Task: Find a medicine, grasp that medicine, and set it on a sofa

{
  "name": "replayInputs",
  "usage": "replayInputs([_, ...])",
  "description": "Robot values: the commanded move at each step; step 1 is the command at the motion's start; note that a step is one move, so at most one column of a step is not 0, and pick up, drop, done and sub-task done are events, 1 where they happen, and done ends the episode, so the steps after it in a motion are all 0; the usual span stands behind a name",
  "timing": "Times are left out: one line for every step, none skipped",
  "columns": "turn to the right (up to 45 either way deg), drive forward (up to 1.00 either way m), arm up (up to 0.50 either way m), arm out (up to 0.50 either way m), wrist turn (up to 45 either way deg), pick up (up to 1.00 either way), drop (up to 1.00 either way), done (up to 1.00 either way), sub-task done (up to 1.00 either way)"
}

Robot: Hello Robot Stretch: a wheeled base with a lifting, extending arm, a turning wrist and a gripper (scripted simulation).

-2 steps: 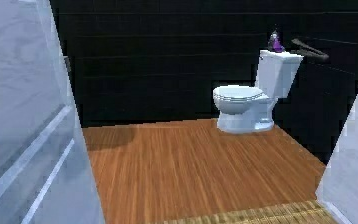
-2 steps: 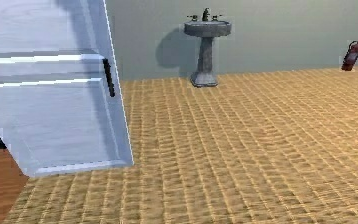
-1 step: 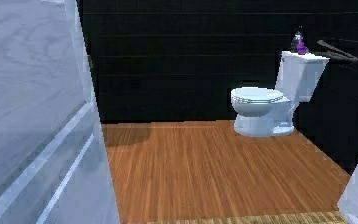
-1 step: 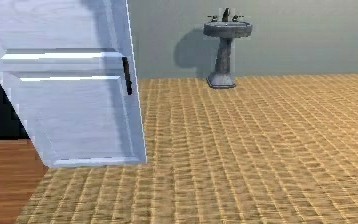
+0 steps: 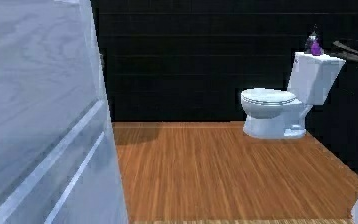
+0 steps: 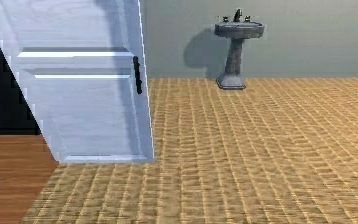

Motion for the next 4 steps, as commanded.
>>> replayInputs([45.0,0.00,0.00,0.00,0.0,0.00,0.00,0.00,0.00])
replayInputs([45.0,0.00,0.00,0.00,0.0,0.00,0.00,0.00,0.00])
replayInputs([45.0,0.00,0.00,0.00,0.0,0.00,0.00,0.00,0.00])
replayInputs([12.0,0.00,0.00,0.00,0.0,0.00,0.00,0.00,0.00])
